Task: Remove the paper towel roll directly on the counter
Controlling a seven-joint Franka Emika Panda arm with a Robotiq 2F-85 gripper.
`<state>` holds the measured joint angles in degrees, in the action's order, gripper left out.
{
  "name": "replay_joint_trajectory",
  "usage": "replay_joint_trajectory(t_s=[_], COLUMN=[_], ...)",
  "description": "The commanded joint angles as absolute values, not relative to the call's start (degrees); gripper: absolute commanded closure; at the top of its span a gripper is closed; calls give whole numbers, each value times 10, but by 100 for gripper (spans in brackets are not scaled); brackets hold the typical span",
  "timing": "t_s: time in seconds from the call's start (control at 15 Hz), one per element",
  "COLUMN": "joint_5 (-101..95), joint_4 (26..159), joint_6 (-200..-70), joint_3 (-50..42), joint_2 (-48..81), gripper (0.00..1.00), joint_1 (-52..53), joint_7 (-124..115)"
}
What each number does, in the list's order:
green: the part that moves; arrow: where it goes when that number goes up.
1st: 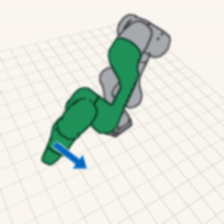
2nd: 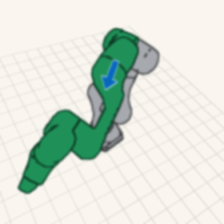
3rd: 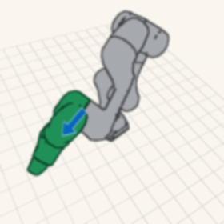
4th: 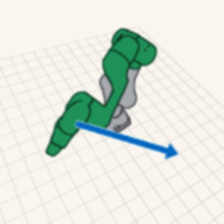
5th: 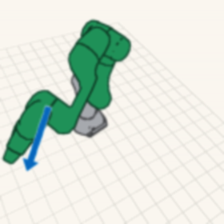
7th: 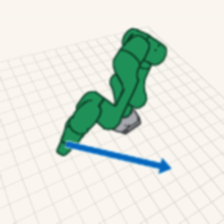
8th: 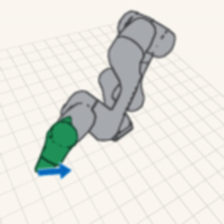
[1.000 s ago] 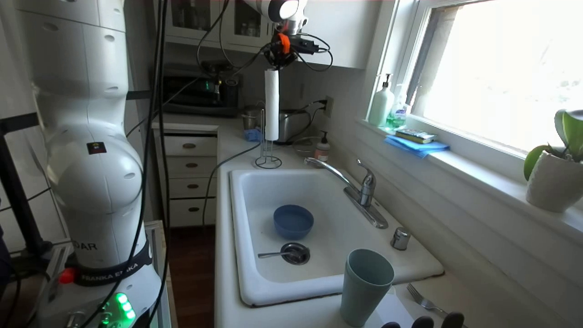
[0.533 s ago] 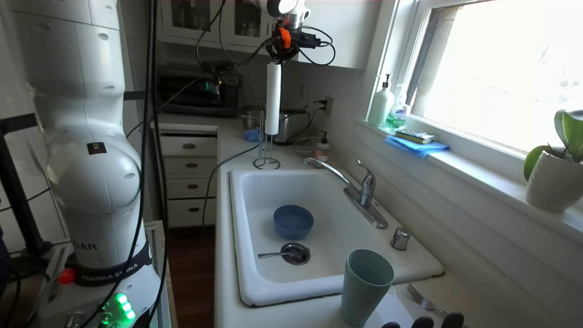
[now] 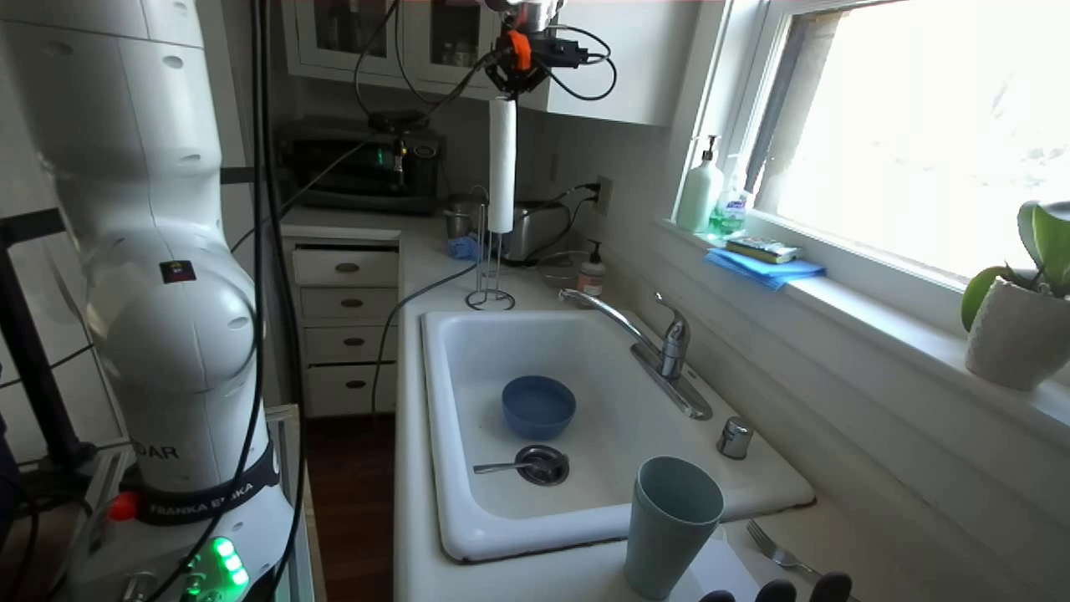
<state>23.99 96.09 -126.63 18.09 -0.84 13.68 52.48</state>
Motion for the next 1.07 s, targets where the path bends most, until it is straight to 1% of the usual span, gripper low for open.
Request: replay_joint_trajectory(t_s=[0.0,1.0], joint_5=[252,263], joint_4=[989,1072], joint_6=[-1286,-1423], joint_3=[170,134], joint_2=[-49,-137], gripper=[100,100], joint_1=[146,173], joint_7=[530,522])
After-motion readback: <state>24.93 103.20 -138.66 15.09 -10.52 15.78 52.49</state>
